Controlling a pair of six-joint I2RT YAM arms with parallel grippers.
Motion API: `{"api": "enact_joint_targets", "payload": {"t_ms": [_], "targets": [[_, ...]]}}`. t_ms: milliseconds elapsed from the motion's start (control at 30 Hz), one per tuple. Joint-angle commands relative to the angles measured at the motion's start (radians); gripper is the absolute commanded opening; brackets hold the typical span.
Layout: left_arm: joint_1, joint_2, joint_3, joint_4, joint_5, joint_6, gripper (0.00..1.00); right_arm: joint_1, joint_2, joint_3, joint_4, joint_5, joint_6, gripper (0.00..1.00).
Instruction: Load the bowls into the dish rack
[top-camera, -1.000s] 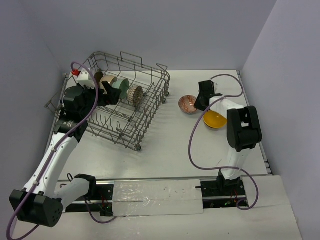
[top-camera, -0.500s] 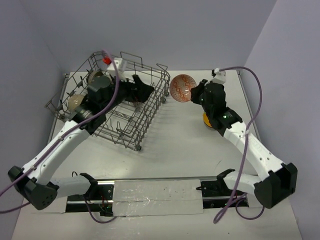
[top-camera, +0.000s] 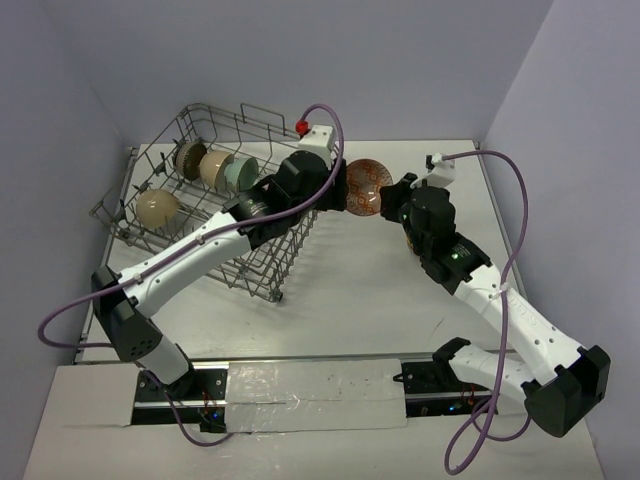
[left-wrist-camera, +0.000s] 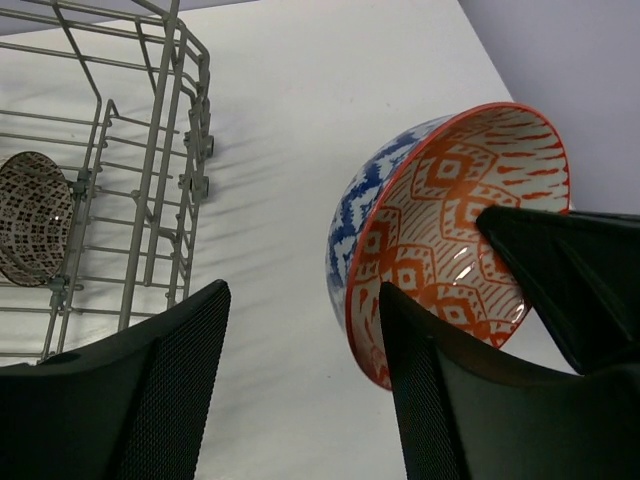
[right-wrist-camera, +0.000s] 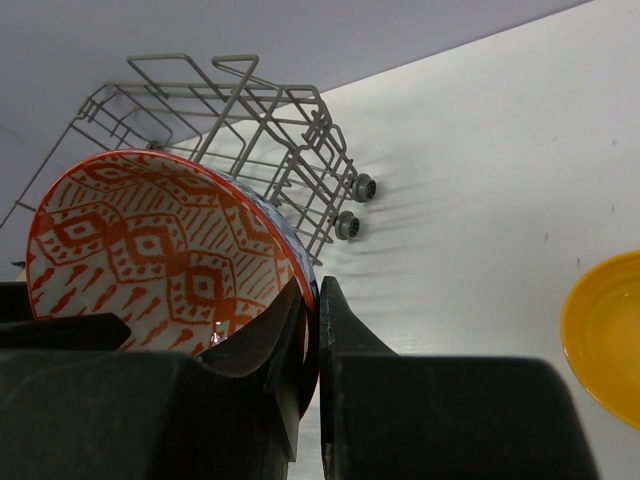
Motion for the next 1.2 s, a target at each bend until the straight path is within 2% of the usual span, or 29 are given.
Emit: {"api": "enact_joint_targets", "payload": {"t_ms": [0, 233, 400, 600, 633, 700, 800, 833, 867, 900, 1033, 1167], "targets": [[-0.016, 0.026, 0.076, -0.015, -0.097, 0.005, 0.64, 0.011, -0.04, -0.001, 0.102, 0.033, 0.018, 0.0], [-0.019, 0.069, 0.12, -0.007, -0.104, -0.012, 0.46, 0.015, -0.044, -0.011, 0.108, 0.036, 0.013, 0.0], [-0.019, 0.098, 0.152, -0.022, -0.111, -0.019, 0.37, 0.018, -0.046, -0.012, 0.108, 0.038, 0.008, 0.0], [-0.02, 0.113, 0.166, -0.024, -0.121, -0.019, 0.13, 0.025, -0.041, -0.017, 0.108, 0.032, 0.005, 0.0], [-0.02, 0.112, 0.168, -0.025, -0.127, -0.019, 0.01, 0.026, -0.04, -0.017, 0.108, 0.027, 0.004, 0.0], [-0.02, 0.103, 0.163, -0.021, -0.143, -0.006, 0.0, 0.029, -0.043, -0.017, 0.108, 0.007, -0.001, 0.02], [-0.019, 0.066, 0.14, -0.003, -0.218, 0.045, 0.0, 0.028, -0.052, -0.027, 0.139, -0.04, -0.016, 0.3], [-0.02, 0.054, 0.133, 0.007, -0.273, 0.066, 0.0, 0.028, -0.057, -0.031, 0.143, -0.057, -0.019, 0.48], [-0.017, 0.038, 0.116, 0.026, -0.302, 0.086, 0.0, 0.028, -0.058, -0.037, 0.146, -0.092, -0.027, 0.56], [-0.016, 0.005, 0.105, 0.039, -0.327, 0.135, 0.0, 0.028, -0.066, -0.04, 0.148, -0.111, -0.028, 0.68], [0.009, -0.101, 0.035, 0.117, -0.442, 0.305, 0.0, 0.028, -0.086, -0.055, 0.15, -0.192, -0.036, 0.89], [0.093, -0.238, -0.094, 0.198, -0.569, 0.554, 0.0, 0.028, -0.116, -0.084, 0.146, -0.249, -0.048, 0.96]]}}
